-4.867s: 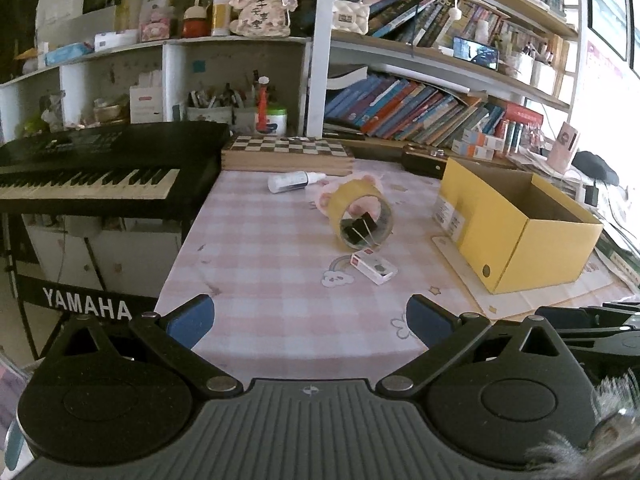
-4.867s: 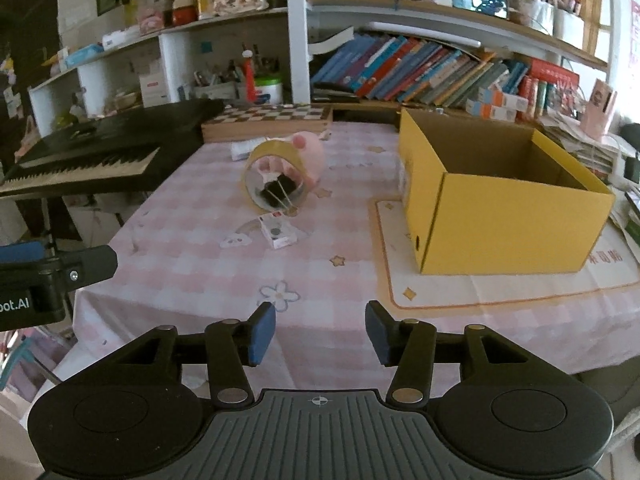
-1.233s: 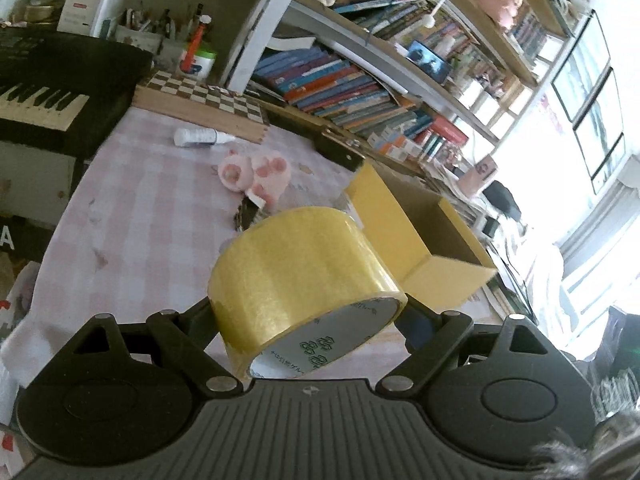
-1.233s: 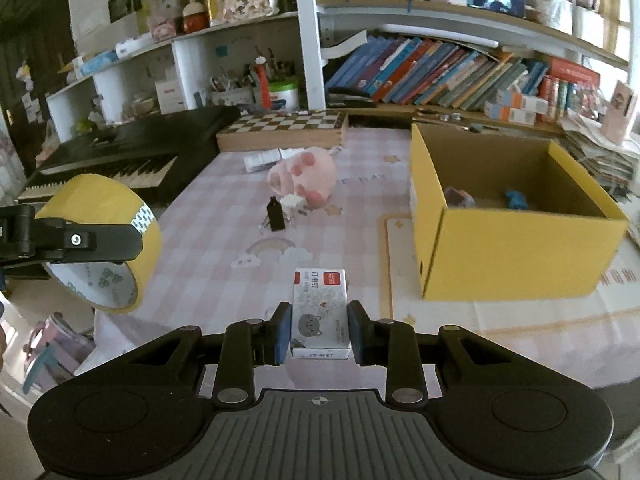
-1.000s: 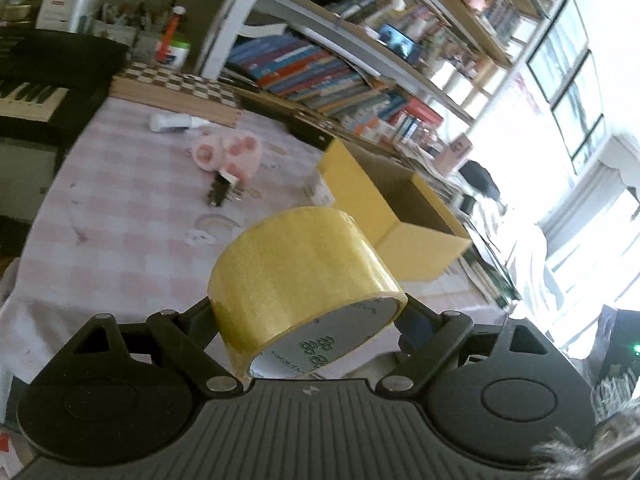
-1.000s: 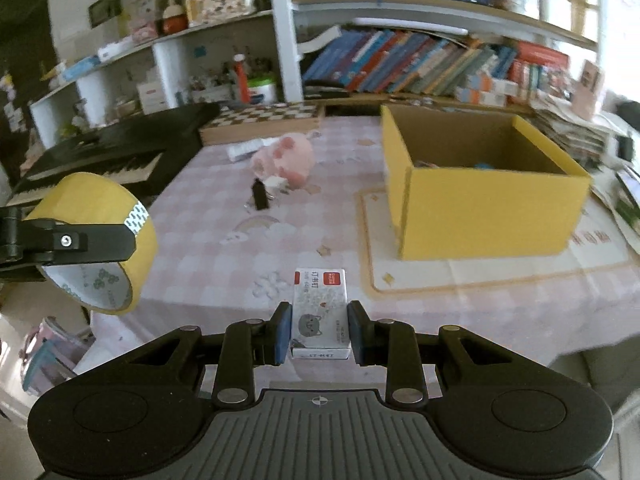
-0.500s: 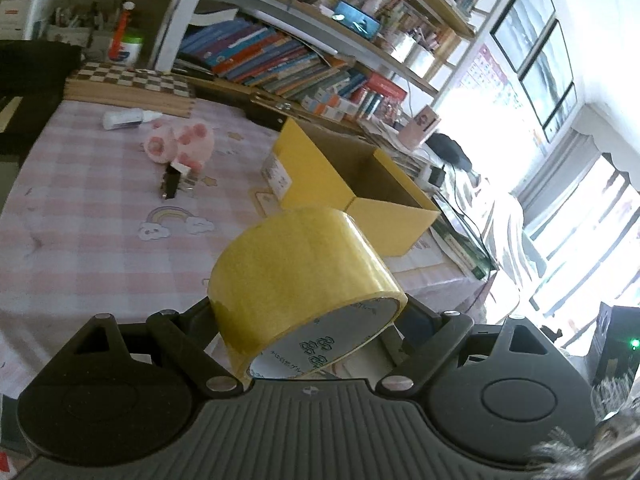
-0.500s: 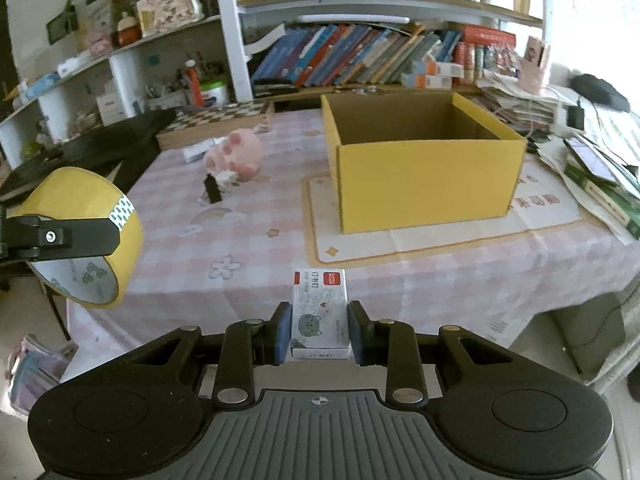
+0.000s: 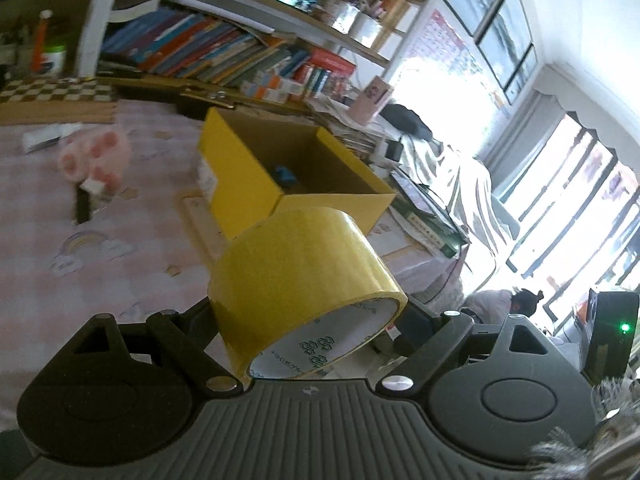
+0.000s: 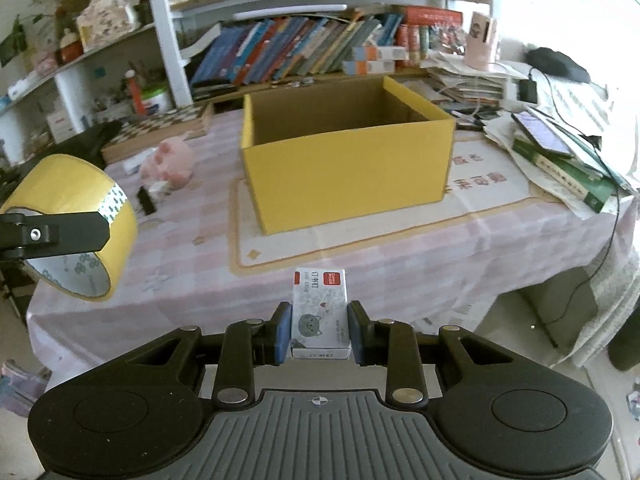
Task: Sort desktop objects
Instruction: 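Carry the tape roll and white card toward the yellow box with both tools, then lower the tape roll and card into the yellow box and open both tools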
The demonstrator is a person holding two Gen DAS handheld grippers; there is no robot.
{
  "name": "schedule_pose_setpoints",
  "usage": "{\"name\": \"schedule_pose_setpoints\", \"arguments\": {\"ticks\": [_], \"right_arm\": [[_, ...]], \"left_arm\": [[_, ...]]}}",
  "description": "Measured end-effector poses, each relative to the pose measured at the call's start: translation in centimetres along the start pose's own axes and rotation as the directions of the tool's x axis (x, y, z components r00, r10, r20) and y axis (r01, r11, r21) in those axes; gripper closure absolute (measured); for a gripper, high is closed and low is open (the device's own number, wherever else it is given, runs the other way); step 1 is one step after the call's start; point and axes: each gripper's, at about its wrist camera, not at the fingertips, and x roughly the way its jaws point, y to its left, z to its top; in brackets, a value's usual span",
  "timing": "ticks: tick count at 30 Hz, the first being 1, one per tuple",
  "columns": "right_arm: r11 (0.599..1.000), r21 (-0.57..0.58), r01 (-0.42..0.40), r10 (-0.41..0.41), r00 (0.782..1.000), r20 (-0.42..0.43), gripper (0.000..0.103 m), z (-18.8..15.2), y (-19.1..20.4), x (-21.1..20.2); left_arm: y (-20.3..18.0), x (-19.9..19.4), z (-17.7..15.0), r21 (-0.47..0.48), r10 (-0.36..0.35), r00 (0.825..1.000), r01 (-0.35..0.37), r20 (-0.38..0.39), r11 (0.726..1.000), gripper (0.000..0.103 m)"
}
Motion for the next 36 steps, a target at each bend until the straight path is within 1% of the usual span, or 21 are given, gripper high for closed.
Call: {"name": "schedule_pose_setpoints", "arguments": {"ticks": [9, 16, 22, 26, 30, 33, 36], "right_arm": [[1.0, 0.007, 0.021, -0.021, 1.0, 0.008, 0.074, 2.8, -3.7, 1.7], [1.0, -0.01, 0.003, -0.003, 0.999, 0.035, 0.074, 5.7, -6.0, 3.0], [0.998, -0.046, -0.04, 0.043, 0.997, 0.068, 0.074, 8.8, -7.6, 4.2], [0.993, -0.088, -0.074, 0.083, 0.991, 0.105, 0.074, 11.2, -8.6, 4.9], [0.983, -0.153, -0.103, 0.125, 0.983, 0.138, 0.074, 13.7, -9.0, 6.1], [0.97, -0.208, -0.125, 0.156, 0.978, 0.14, 0.074, 15.3, -9.2, 7.6], [0.951, -0.277, -0.14, 0.181, 0.975, 0.129, 0.074, 16.7, -9.0, 9.3]], "left_arm": [[-2.1, 4.3, 3.2, 0.027, -0.037, 0.999, 0.037, 0.003, 0.999, 0.014], [-3.4, 7.3, 6.1, 0.04, -0.029, 0.999, 0.027, 0.036, 0.999, 0.014], [-4.4, 9.5, 8.5, 0.072, 0.017, 0.997, -0.022, 0.079, 0.997, 0.014], [-5.0, 11.1, 10.3, 0.1, 0.066, 0.991, -0.078, 0.115, 0.992, 0.014], [-5.4, 12.8, 12.0, 0.15, 0.114, 0.983, -0.135, 0.14, 0.979, 0.014], [-5.5, 14.5, 13.0, 0.186, 0.141, 0.981, -0.165, 0.137, 0.969, 0.014], [-5.3, 16.9, 13.8, 0.229, 0.174, 0.979, -0.193, 0.103, 0.954, 0.014]]}}
